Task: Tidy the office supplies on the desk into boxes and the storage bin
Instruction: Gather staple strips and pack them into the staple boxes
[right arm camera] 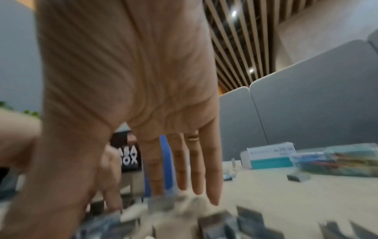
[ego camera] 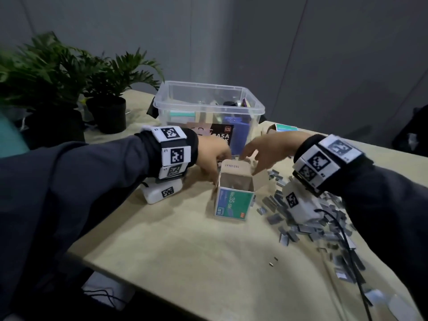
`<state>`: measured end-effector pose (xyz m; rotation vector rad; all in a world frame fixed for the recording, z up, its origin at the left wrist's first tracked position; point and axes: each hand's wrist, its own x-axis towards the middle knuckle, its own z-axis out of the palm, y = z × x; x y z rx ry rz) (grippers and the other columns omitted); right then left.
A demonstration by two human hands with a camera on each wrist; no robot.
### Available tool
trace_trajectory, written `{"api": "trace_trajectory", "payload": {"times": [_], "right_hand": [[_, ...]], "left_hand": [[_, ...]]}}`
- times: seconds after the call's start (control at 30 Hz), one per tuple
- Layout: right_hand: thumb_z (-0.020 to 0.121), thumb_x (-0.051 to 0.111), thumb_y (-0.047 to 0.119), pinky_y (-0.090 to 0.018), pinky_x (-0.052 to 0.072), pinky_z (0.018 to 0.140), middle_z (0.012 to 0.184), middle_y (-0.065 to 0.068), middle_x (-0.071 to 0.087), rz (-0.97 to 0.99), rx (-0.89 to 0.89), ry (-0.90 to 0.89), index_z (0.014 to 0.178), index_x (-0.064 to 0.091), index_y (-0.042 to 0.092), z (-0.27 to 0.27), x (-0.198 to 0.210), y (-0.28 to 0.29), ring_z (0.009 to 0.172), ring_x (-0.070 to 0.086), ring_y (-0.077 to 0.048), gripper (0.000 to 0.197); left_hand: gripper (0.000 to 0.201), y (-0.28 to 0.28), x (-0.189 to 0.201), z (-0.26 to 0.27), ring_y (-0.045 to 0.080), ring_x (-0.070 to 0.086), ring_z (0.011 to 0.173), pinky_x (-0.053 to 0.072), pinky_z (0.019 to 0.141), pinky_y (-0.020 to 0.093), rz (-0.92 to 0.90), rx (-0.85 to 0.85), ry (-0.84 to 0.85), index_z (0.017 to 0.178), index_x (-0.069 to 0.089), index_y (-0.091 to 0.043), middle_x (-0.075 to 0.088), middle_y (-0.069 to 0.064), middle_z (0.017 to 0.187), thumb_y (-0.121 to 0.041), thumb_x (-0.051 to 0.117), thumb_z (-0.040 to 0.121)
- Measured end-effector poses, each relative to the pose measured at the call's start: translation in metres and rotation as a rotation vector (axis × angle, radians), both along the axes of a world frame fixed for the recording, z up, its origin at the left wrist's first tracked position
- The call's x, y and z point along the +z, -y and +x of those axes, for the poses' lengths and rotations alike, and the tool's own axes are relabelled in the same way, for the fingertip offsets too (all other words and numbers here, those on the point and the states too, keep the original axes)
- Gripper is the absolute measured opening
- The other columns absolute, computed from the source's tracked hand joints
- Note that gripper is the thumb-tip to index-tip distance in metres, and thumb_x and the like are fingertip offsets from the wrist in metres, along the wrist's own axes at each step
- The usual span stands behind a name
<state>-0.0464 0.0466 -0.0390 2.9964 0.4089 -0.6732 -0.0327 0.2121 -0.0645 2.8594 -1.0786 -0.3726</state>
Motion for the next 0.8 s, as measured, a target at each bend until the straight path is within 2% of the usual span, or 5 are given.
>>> {"api": "trace_trajectory", "payload": {"times": [0.07, 0.23, 0.43, 0.6, 0.8], "right_hand": [[0.083, 0.076, 0.021, -0.032, 0.055, 0.085, 0.133, 0.001, 0.053, -0.011, 0.030, 0.000, 0.142, 0.044, 0.025, 0.004, -0.008, -0.002, 0.109, 0.063, -0.023, 0.067], [0.087, 0.072, 0.013, -0.020, 0.050, 0.052, 0.112, -0.004, 0.065, 0.063, -0.035, 0.014, 0.108, 0.054, 0.017, -0.001, -0.010, 0.000, 0.057, 0.063, -0.014, 0.028], [0.084, 0.071, 0.006, -0.021, 0.048, 0.053, 0.103, -0.009, 0.072, 0.033, 0.046, 0.084, 0.076, 0.052, 0.022, -0.018, -0.008, 0.005, 0.070, 0.070, -0.022, 0.026], [0.079, 0.081, 0.018, -0.016, 0.047, 0.047, 0.085, -0.003, 0.074, 0.120, -0.006, 0.059, 0.090, 0.069, 0.013, -0.022, -0.008, 0.012, 0.045, 0.061, -0.003, 0.017], [0.072, 0.086, 0.017, -0.018, 0.052, 0.049, 0.090, -0.004, 0.073, 0.168, -0.039, 0.024, 0.096, 0.072, 0.013, -0.026, -0.009, 0.018, 0.049, 0.062, -0.003, 0.028]], "left_hand": [[0.032, 0.004, -0.002, 0.000, 0.029, 0.057, 0.094, 0.045, 0.080, 0.035, 0.006, -0.013, 0.044, 0.112, 0.061, 0.002, 0.063, 0.018, 0.108, -0.013, 0.067, 0.084], [0.025, 0.006, -0.001, 0.000, 0.026, 0.057, 0.091, 0.044, 0.075, 0.030, -0.003, -0.015, 0.065, 0.106, 0.065, 0.000, 0.063, 0.013, 0.097, -0.001, 0.062, 0.081], [0.018, 0.002, -0.002, 0.001, 0.013, 0.054, 0.065, 0.049, 0.069, 0.030, -0.010, -0.050, 0.088, 0.073, 0.061, -0.013, 0.058, -0.006, 0.067, -0.018, 0.079, 0.075], [0.018, -0.014, 0.014, -0.002, 0.009, 0.062, 0.058, 0.046, 0.057, 0.020, -0.258, 0.049, -0.120, 0.072, 0.066, -0.013, 0.068, 0.002, 0.069, -0.001, 0.078, 0.069], [0.016, -0.033, 0.064, -0.021, 0.012, 0.068, 0.064, 0.054, 0.066, 0.021, -0.566, 0.060, -0.170, 0.087, 0.073, -0.003, 0.072, 0.022, 0.086, 0.002, 0.078, 0.073]]}}
